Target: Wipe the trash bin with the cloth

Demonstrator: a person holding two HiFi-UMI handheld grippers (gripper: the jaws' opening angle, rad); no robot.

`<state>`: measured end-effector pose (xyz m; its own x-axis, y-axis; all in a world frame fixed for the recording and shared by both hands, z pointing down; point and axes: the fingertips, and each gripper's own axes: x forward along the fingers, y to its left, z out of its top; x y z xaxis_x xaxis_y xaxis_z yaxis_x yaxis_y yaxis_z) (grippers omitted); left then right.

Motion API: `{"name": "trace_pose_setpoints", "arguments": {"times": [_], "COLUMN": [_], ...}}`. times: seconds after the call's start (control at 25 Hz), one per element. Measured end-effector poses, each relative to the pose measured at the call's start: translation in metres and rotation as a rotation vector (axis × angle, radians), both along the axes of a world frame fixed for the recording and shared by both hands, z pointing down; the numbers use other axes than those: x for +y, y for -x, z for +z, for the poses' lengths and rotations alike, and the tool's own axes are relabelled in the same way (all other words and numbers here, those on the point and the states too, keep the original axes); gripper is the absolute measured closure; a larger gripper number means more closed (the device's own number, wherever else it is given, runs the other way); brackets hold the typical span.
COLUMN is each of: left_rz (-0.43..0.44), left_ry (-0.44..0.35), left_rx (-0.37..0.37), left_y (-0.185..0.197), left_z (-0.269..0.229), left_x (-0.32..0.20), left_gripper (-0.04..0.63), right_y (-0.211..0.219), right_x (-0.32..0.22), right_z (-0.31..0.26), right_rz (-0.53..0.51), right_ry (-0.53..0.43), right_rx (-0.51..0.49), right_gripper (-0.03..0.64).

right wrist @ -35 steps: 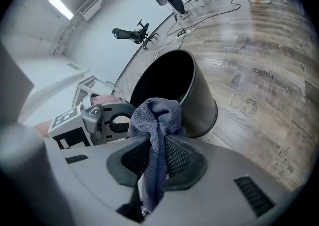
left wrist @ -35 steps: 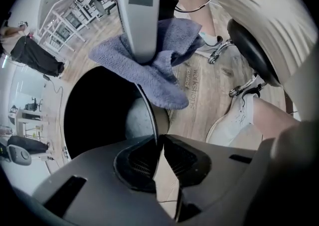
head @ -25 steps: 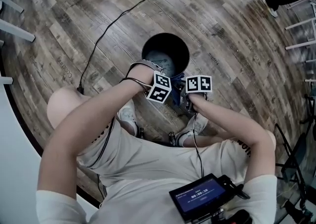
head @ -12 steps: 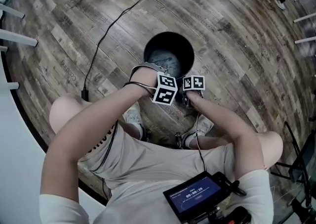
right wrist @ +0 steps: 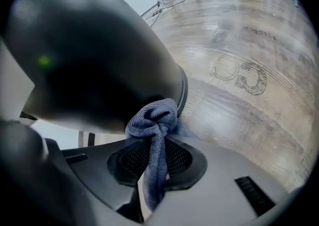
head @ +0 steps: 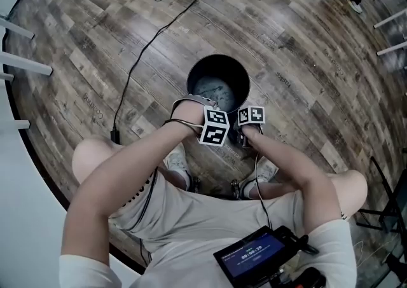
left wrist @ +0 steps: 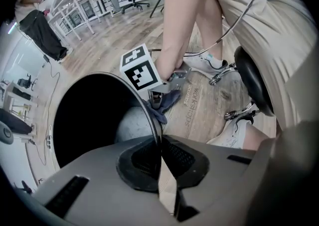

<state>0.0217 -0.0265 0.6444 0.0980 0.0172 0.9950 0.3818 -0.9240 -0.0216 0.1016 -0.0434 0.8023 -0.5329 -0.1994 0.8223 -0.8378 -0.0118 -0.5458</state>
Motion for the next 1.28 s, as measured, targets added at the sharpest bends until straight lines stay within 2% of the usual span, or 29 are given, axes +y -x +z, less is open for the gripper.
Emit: {"name": "trace_pose_setpoints", "arguments": {"times": [0.16, 0.28, 0.36, 0.48, 0.56, 0.64, 0.76, 0.8, 0.84, 1.12, 1.28], "left_rz": [0.037, 0.074, 0.146, 0.278, 0.308, 0.321, 0.286, 0.258, 0.233, 0.167, 0.089], "left_ry": [-0.031, -0.038, -0.074, -0.149, -0.164, -0.184, -0.208, -0.200, -0.189, -0.120, -0.095], "left_rx": [0.007, 0.016, 0.009, -0.026, -0.051, -0.079, -0.092, -0.087, -0.082, -0.069, -0.058], "left_y": [0.000, 0.007, 0.014, 0.026, 0.034, 0.042, 0.043, 0.040, 0.038, 0.026, 0.011], "left_z": [-0.004, -0.010, -0.013, -0.008, -0.003, 0.003, 0.007, 0.006, 0.004, 0.000, -0.001], "left_x": [-0.002, -0.003, -0.004, -0.006, -0.006, -0.009, -0.014, -0.014, -0.014, -0.004, 0.000], "left_gripper": [0.574, 0.572, 0.567, 0.524, 0.492, 0.488, 0.489, 0.504, 0.556, 0.569, 0.571], "right_y": [0.005, 0.014, 0.021, 0.027, 0.031, 0.037, 0.045, 0.047, 0.049, 0.047, 0.031], "right_x": [0.016, 0.030, 0.039, 0.047, 0.046, 0.040, 0.026, 0.021, 0.017, 0.021, 0.018], "right_z": [-0.054, -0.103, -0.136, -0.177, -0.195, -0.206, -0.209, -0.207, -0.204, -0.156, -0.110], "right_rz": [-0.072, -0.104, -0.122, -0.118, -0.101, -0.079, -0.062, -0.063, -0.066, -0.091, -0.097], "right_ry": [0.021, 0.003, -0.022, -0.054, -0.086, -0.121, -0.155, -0.163, -0.167, -0.131, -0.112], "right_rx": [-0.056, -0.104, -0.133, -0.167, -0.184, -0.199, -0.211, -0.209, -0.205, -0.162, -0.102], "right_gripper": [0.557, 0.556, 0.555, 0.557, 0.556, 0.555, 0.556, 0.557, 0.557, 0.555, 0.557]}}
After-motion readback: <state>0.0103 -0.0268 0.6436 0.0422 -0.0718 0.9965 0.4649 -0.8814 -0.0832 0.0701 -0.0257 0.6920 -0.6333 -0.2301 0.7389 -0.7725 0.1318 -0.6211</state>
